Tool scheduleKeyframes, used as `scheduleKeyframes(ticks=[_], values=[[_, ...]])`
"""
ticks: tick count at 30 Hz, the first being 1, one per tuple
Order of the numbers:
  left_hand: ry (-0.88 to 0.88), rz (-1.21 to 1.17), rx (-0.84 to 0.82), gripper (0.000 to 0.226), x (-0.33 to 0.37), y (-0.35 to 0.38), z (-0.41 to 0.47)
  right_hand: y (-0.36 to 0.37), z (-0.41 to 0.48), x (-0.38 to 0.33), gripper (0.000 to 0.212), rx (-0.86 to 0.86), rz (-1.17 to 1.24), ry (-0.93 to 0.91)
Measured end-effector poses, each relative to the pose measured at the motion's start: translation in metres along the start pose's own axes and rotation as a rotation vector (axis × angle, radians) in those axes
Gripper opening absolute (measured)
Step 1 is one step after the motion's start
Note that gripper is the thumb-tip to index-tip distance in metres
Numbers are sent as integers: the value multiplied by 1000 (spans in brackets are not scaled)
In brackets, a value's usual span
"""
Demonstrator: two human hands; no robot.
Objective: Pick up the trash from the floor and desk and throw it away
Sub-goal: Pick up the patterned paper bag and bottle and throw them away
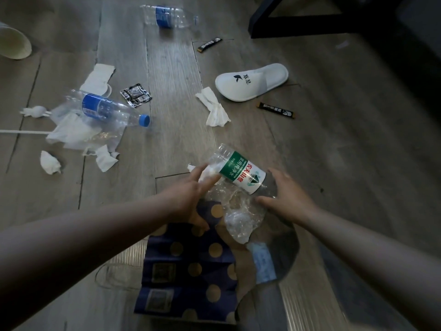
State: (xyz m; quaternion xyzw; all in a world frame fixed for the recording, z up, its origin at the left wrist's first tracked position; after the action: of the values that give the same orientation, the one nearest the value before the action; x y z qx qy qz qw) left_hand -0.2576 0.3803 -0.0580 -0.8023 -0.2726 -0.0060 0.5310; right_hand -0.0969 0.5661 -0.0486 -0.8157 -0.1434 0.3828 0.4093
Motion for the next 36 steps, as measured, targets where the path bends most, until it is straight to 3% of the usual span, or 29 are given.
scheduleKeyframes(ticks=[7, 22, 32, 36], values=[[1, 119, -82, 108, 5, 2, 10, -2, -3, 19, 76, 88, 41, 83], [-54, -179, 9, 39, 7, 16, -9, -7, -18, 18, 75, 110, 46, 102], [-114, -363, 100, 34, 1, -6, -26, -14, -30, 11, 75, 149, 99, 59], [-167, -473, 144, 21, 2, -19, -42, -24, -38, 5, 71, 197, 143, 30]])
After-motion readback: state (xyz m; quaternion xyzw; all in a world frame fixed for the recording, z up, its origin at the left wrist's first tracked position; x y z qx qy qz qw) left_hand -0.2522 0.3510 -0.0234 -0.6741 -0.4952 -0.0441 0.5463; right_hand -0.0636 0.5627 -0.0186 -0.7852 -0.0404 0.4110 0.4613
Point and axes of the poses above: each hand's wrist, its own z-axis towards the middle knuckle, its own y-axis out of the palm, x = y × z, the point moved 2 cm from there along z, towards the middle knuckle, and after that the axes turned 3 degrees about z, right-handed, at the moved point
